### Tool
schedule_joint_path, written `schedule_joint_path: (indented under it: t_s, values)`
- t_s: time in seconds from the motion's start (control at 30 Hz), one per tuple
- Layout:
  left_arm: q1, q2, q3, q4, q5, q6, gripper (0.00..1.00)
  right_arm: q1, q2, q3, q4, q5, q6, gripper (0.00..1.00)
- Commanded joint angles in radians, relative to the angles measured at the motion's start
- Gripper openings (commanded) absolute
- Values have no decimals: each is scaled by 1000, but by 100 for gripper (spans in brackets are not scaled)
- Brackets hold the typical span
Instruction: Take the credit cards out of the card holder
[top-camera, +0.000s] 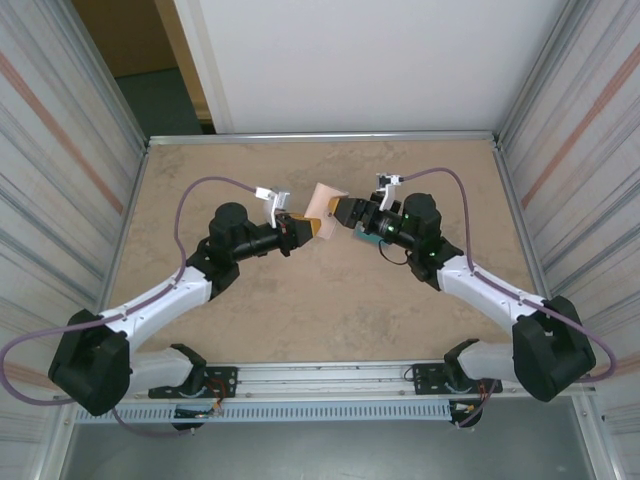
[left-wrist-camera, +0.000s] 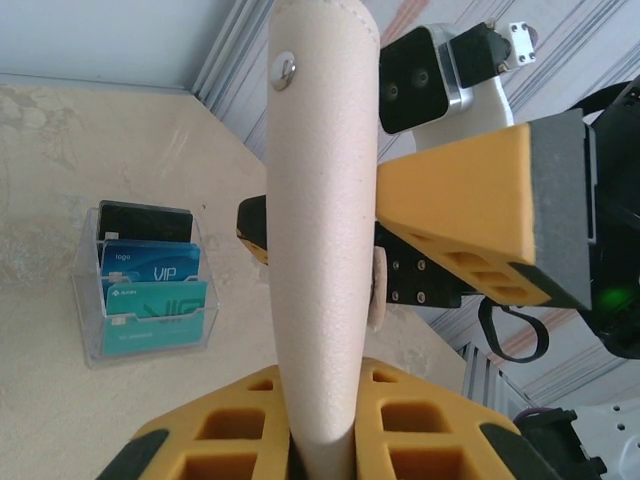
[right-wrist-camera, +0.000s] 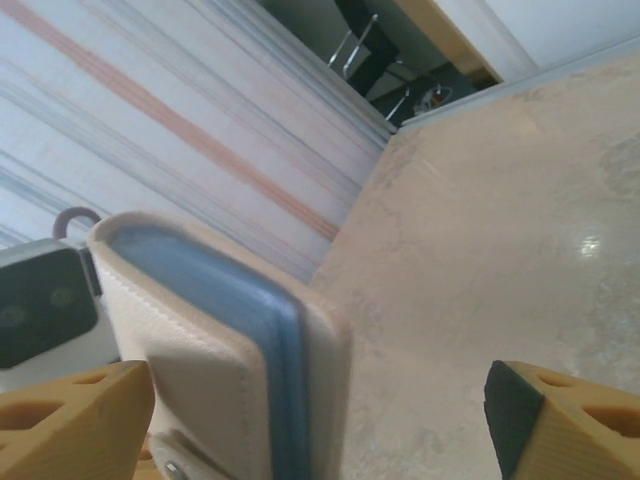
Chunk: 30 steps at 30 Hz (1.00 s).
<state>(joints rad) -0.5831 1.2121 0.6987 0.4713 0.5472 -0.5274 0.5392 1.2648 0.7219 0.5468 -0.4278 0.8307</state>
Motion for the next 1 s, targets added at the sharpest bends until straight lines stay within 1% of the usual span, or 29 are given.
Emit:
schedule_joint_path:
  t_s: [0.0,0.1,0.13,0.23,0.3,0.33,0.37,0.47,0.57,0.67,0.7,0.83,0.97]
  values:
    - [-6,10,-3,66,-18,-33,0,16,19,47,73,-48,0,82]
    - [-7,31,2,88,-10,-52,1,19,31,57,70,-68,-4,75]
    - [-6,37,3,96,-6,-56,1,19,32,59,72,-72,-5,72]
    - [-7,53,9,106,9,-64,7,19,31,65,60,-74,-13,55]
    - [-6,61,13,104,22,-68,13,19,27,71,47,-77,-17,40]
    - [-6,65,15,102,26,-70,17,20,25,71,41,-78,-19,35]
    - [-6,66,14,101,31,-69,23,19,22,73,37,-81,-21,30]
    - [-6,68,18,80,50,-59,36,18,11,74,11,-87,-29,21]
    - [5,68,27,52,93,-40,51,14,-8,77,-29,-102,-48,14]
    - [30,66,27,52,155,-40,64,9,-27,80,-75,-123,-72,12]
    - [41,65,27,53,177,-42,66,6,-33,80,-89,-134,-80,12]
    - [75,49,26,43,242,-35,67,-11,-63,76,-135,-166,-110,12]
    - [91,20,38,-45,284,24,65,-36,-87,79,-163,-221,-124,10]
